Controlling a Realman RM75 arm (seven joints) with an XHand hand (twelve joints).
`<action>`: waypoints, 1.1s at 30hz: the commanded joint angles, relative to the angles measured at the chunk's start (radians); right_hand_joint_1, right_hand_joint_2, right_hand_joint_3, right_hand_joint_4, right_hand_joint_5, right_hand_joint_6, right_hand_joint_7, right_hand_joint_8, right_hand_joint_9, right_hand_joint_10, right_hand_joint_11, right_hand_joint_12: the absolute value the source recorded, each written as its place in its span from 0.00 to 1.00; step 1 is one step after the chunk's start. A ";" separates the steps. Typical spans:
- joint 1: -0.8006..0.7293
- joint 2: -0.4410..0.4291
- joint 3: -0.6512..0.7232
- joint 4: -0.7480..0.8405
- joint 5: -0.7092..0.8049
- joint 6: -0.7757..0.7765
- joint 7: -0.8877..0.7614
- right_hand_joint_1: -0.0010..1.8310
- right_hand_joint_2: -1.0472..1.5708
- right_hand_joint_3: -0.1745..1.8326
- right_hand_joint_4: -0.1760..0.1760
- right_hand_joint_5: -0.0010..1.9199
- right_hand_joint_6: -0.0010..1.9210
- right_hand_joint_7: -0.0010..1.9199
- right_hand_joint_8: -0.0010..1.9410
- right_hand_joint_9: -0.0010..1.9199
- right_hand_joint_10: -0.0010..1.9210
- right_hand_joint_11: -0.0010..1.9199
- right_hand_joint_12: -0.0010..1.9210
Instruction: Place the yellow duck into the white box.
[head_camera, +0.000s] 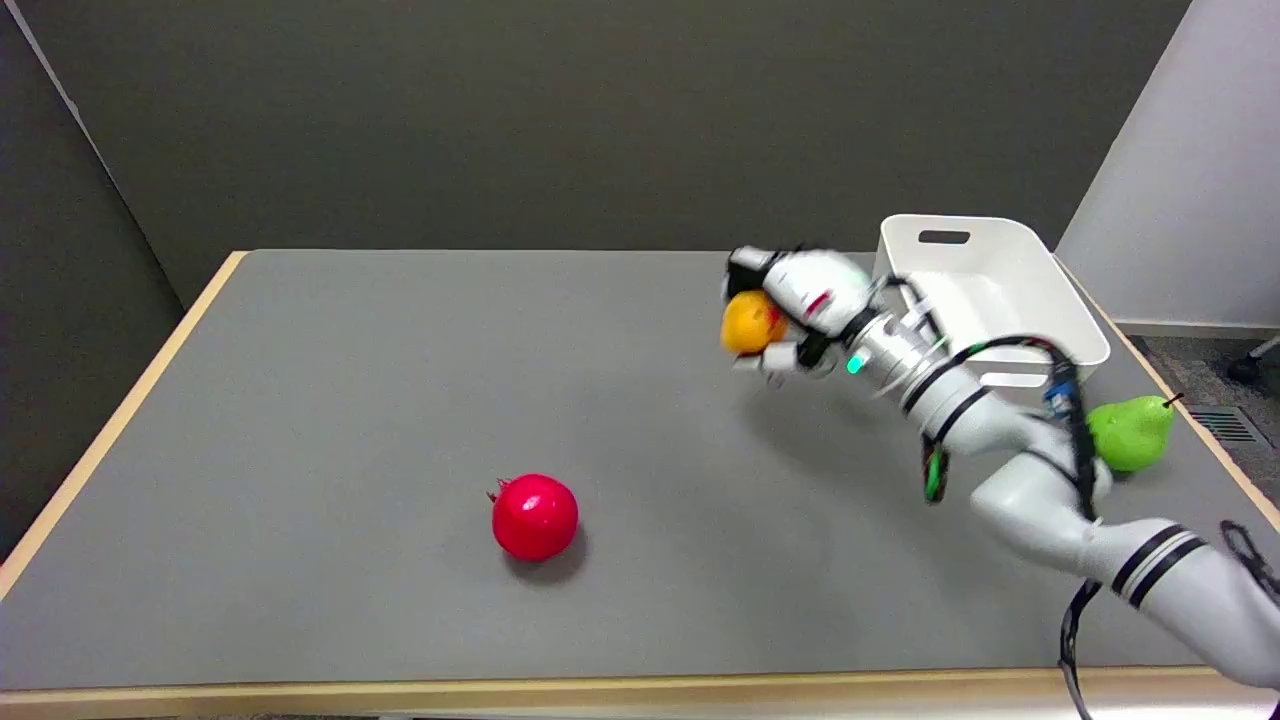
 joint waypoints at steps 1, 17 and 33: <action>0.010 0.056 0.496 0.011 0.137 -0.046 -0.004 0.73 0.84 0.18 0.00 0.26 0.78 0.43 0.70 0.40 0.79 0.37 0.93; -0.031 0.047 0.535 -0.394 0.250 0.034 -0.004 0.73 0.86 0.16 0.00 0.26 0.80 0.44 0.72 0.34 0.79 0.37 0.95; -0.009 0.051 0.349 -0.461 0.344 0.113 0.006 0.40 0.69 0.55 0.49 0.20 0.48 0.33 0.42 0.30 0.62 0.22 0.82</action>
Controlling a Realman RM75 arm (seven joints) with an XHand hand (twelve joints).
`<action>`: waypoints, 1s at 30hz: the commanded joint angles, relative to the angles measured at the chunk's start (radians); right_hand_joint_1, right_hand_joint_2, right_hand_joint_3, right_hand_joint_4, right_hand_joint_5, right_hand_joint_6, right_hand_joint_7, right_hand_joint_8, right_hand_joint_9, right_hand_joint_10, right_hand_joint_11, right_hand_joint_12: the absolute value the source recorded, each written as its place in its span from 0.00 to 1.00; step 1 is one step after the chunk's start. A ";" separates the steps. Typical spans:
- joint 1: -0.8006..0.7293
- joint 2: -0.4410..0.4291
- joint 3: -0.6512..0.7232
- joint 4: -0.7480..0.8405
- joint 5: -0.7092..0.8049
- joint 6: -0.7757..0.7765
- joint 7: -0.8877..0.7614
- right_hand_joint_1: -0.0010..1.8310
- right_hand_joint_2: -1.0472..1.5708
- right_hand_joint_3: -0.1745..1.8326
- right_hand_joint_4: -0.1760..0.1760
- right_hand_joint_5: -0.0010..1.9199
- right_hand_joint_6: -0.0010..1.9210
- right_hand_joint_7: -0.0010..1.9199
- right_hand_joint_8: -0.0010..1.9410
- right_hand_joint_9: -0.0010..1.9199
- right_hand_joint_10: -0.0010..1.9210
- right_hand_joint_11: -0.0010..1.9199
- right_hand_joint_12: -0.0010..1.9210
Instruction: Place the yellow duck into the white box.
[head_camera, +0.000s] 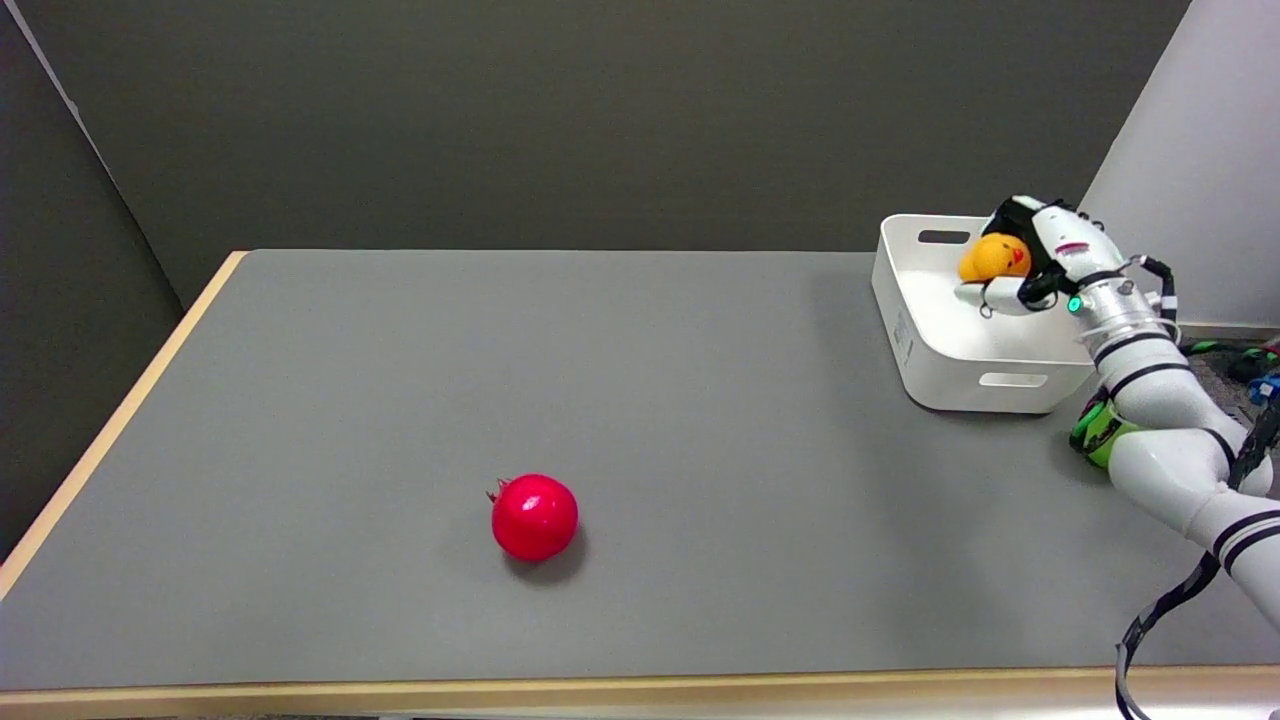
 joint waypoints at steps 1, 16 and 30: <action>0.004 0.008 -0.093 -0.115 0.121 0.071 0.010 0.33 0.66 0.56 0.53 0.15 0.35 0.23 0.31 0.19 0.49 0.12 0.69; -0.034 0.018 -0.082 0.008 0.271 0.159 0.010 0.20 0.61 0.53 0.58 0.02 0.13 0.00 0.00 0.00 0.00 0.00 0.08; -0.133 -0.030 -0.182 0.062 0.803 0.811 0.231 0.17 0.63 0.55 0.47 0.06 0.21 0.04 0.14 0.00 0.11 0.00 0.17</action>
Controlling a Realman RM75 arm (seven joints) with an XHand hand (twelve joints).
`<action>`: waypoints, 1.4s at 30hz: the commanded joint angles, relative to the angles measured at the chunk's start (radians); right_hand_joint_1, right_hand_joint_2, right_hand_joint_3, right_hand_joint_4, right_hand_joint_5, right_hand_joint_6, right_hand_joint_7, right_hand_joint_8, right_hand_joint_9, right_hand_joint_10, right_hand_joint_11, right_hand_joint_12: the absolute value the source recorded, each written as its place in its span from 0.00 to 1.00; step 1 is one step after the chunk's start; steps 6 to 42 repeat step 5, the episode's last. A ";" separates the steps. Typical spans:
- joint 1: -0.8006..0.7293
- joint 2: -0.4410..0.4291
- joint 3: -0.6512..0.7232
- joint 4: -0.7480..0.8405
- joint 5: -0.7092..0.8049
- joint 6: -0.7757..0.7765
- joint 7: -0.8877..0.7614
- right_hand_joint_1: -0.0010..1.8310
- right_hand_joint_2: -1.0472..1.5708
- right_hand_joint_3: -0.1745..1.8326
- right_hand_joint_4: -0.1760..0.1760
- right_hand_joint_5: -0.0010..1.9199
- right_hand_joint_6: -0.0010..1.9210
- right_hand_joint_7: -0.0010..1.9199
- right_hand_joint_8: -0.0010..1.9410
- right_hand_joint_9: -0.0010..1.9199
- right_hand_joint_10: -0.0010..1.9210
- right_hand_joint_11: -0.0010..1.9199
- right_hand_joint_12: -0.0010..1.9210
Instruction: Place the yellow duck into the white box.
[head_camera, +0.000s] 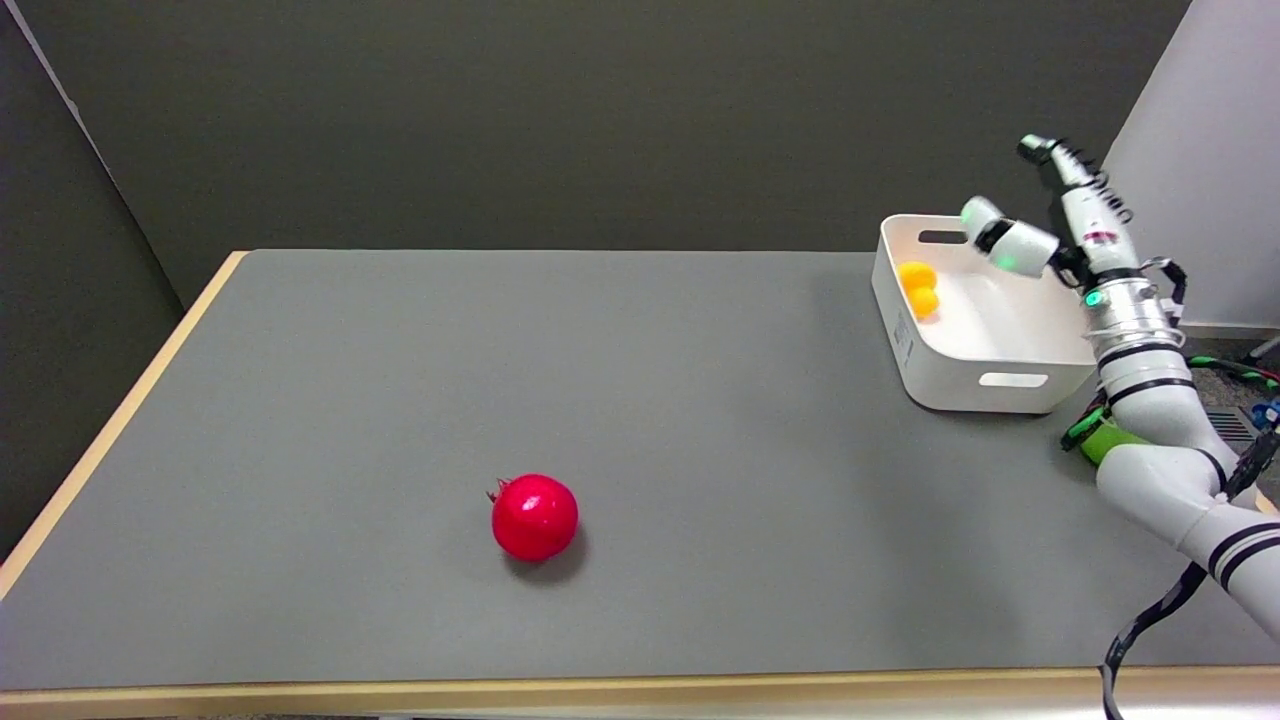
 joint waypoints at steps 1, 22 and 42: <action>-0.132 -0.040 -0.089 0.072 0.524 0.572 0.273 0.17 0.65 0.55 0.43 0.07 0.21 0.05 0.14 0.00 0.12 0.00 0.18; -0.172 -0.036 -0.097 0.025 0.531 0.570 0.460 0.15 0.68 0.56 0.31 0.06 0.20 0.05 0.14 0.00 0.10 0.00 0.11; -0.172 -0.036 -0.097 0.025 0.531 0.570 0.460 0.15 0.68 0.56 0.31 0.06 0.20 0.05 0.14 0.00 0.10 0.00 0.11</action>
